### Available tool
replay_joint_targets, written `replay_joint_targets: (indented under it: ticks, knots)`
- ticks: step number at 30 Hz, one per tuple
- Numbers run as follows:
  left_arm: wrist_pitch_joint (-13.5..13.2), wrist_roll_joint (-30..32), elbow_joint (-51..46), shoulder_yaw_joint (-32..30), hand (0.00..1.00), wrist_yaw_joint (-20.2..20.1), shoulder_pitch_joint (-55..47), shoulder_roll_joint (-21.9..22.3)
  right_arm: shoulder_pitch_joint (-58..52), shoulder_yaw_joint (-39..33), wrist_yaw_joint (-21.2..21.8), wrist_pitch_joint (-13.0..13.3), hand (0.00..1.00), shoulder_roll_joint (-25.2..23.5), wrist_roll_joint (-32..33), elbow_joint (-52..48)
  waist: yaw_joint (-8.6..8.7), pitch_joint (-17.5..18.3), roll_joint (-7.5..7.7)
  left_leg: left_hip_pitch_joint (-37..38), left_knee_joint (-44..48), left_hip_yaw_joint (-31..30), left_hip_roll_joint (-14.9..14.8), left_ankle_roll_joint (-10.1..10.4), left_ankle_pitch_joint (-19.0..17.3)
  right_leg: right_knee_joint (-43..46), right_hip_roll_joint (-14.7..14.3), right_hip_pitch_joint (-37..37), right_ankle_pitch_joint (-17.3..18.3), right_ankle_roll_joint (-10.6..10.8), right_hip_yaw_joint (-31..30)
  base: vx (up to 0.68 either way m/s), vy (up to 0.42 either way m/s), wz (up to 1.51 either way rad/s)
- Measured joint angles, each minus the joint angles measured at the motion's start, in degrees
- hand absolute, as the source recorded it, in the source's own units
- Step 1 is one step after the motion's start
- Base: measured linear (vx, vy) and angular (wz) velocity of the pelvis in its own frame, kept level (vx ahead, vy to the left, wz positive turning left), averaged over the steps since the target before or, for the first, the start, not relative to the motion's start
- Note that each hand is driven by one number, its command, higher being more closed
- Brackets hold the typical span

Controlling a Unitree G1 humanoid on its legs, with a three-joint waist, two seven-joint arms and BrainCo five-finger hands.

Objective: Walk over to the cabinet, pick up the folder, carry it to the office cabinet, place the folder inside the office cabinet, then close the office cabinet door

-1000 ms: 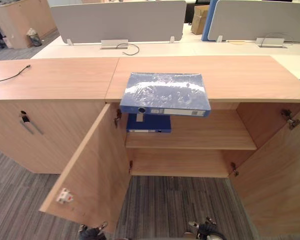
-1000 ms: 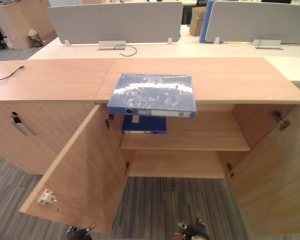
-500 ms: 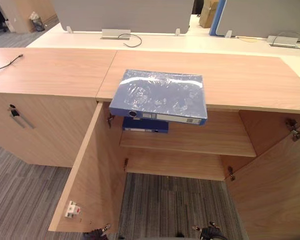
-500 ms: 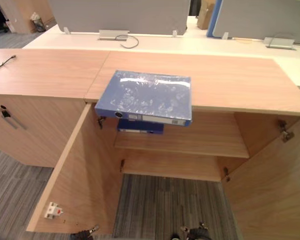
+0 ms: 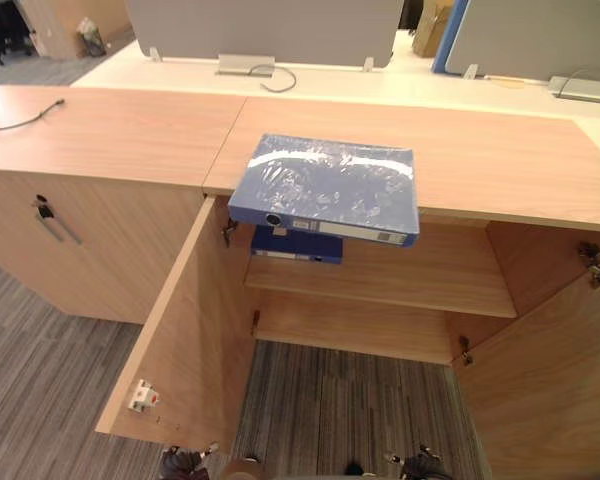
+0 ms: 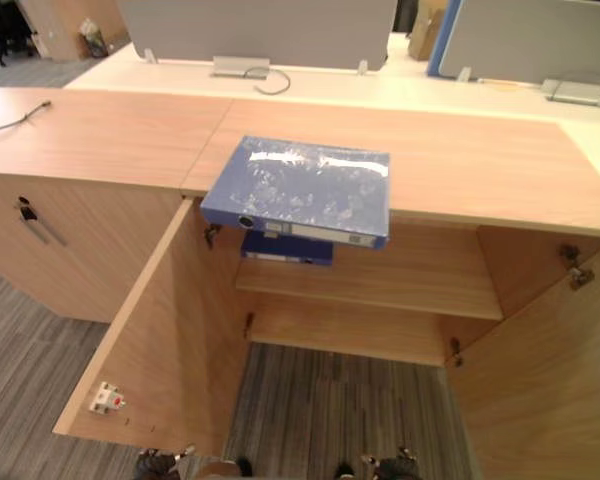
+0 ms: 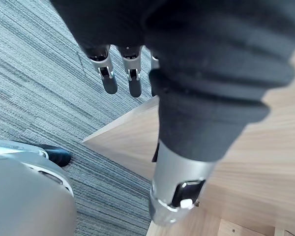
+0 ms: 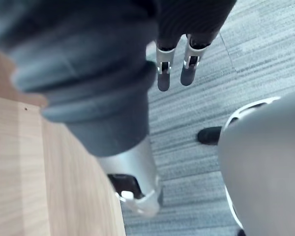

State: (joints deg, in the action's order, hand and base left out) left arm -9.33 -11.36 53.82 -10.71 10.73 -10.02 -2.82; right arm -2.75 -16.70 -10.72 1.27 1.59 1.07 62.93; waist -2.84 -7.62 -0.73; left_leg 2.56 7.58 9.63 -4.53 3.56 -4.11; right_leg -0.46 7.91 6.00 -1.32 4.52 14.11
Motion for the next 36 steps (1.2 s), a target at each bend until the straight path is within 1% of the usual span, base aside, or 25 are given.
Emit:
replay_joint_targets:
  ticks: [1,3,5,8,14,18,24,27,29,31,33,36]
  knots:
    - [0.08,0.06,0.40,-0.36,0.00,0.07,-0.24,0.56,-0.39,0.03,0.33,0.03,0.00,0.08,-0.03,-0.37,0.17,0.82,-0.29,1.40,-3.19,0.09,0.95,-0.26,1.20,-0.89,0.57,0.14,-0.26,0.40,0.10,0.09,0.066,0.06]
    - [0.08,0.02,0.88,-0.59,0.00,0.05,-0.39,0.60,-0.58,0.04,0.54,0.02,0.00,0.05,-0.06,-0.36,0.17,1.34,-0.30,2.08,-5.31,-0.10,1.57,-0.44,2.03,-1.63,0.70,0.35,-0.34,0.52,0.52,0.11,0.044,0.10]
    - [0.01,-0.87,1.63,-0.66,0.00,0.00,-0.22,0.42,-0.77,0.05,0.55,0.01,0.00,-0.02,-0.06,-0.18,0.12,1.29,-0.05,2.50,-5.64,-1.24,1.78,-0.45,2.06,-2.72,0.64,1.66,-0.34,0.51,1.75,0.11,0.014,0.23]
    - [-0.07,-2.31,2.48,-0.79,0.00,0.02,-0.15,0.41,-0.76,0.08,0.58,0.01,0.00,-0.02,-0.09,-0.10,0.17,1.35,-0.08,2.47,-5.70,-2.73,1.84,-0.46,2.06,-3.49,0.41,2.54,-0.34,0.51,2.94,0.06,-0.012,0.18]
    - [-0.12,-4.74,4.66,-1.90,0.00,0.06,-0.17,0.38,-0.77,0.07,0.58,0.02,0.00,0.05,-0.07,0.91,0.12,1.90,0.27,2.51,-5.70,-4.04,1.99,-0.49,2.17,-3.98,0.38,3.48,-0.34,0.50,4.27,-0.02,0.017,0.11]
    - [0.10,-4.81,5.60,-2.78,0.00,0.08,-0.66,0.42,-0.76,0.09,0.58,0.04,0.00,0.22,-0.07,1.89,0.04,2.82,0.53,2.65,-6.60,-4.36,2.13,-0.43,2.94,-3.97,0.45,3.35,-0.36,0.48,4.51,-0.05,0.039,0.04]
    - [0.65,-4.92,7.00,-5.85,0.00,0.21,-1.01,0.85,-0.70,0.06,0.61,0.04,0.00,0.27,-0.04,2.02,0.02,2.82,0.61,2.50,-8.26,-5.90,2.26,-0.39,4.15,-4.08,0.37,3.13,-0.41,0.49,5.77,-0.04,0.022,0.11]
    - [1.38,-5.02,7.49,-7.97,0.00,0.00,-1.42,1.00,-0.65,0.02,1.07,-0.02,0.00,0.28,-0.05,2.09,-0.04,2.79,0.75,2.27,-9.54,-7.30,2.42,-0.38,5.04,-4.28,0.34,3.17,-0.35,0.55,7.23,0.00,0.009,0.25]
    - [2.25,-6.22,7.57,-10.94,0.00,-0.83,-1.54,1.46,-0.46,0.02,1.74,-0.09,0.00,0.24,-0.06,2.51,-0.04,2.91,1.11,1.47,-9.57,-8.71,2.56,-0.41,5.31,-4.29,0.33,3.16,-0.22,0.70,8.44,0.02,0.009,0.30]
    - [2.91,-6.13,7.92,-12.34,0.00,-1.51,-2.00,1.44,0.01,0.01,2.14,-0.22,0.00,0.24,-0.09,3.32,-0.16,2.93,1.37,1.40,-9.57,-9.13,2.60,-0.41,5.35,-4.29,0.31,3.33,-0.16,0.69,9.02,0.02,0.014,0.16]
    - [3.83,-4.31,9.04,-14.07,0.00,-2.53,-2.26,1.36,0.56,-0.01,2.85,-0.35,0.00,0.26,-0.30,3.86,-0.23,2.94,1.53,1.34,-9.60,-9.29,2.66,-0.43,5.37,-4.29,0.34,3.35,-0.13,0.64,9.17,0.01,0.021,0.05]
    - [5.31,0.32,9.88,-16.05,0.00,-3.72,-2.62,0.92,0.94,-0.02,3.73,-0.84,0.00,0.28,-1.37,4.06,-0.26,2.93,1.68,0.89,-9.74,-9.71,2.83,-0.49,5.71,-4.27,0.48,3.13,-0.12,0.64,9.41,-0.02,0.024,0.10]
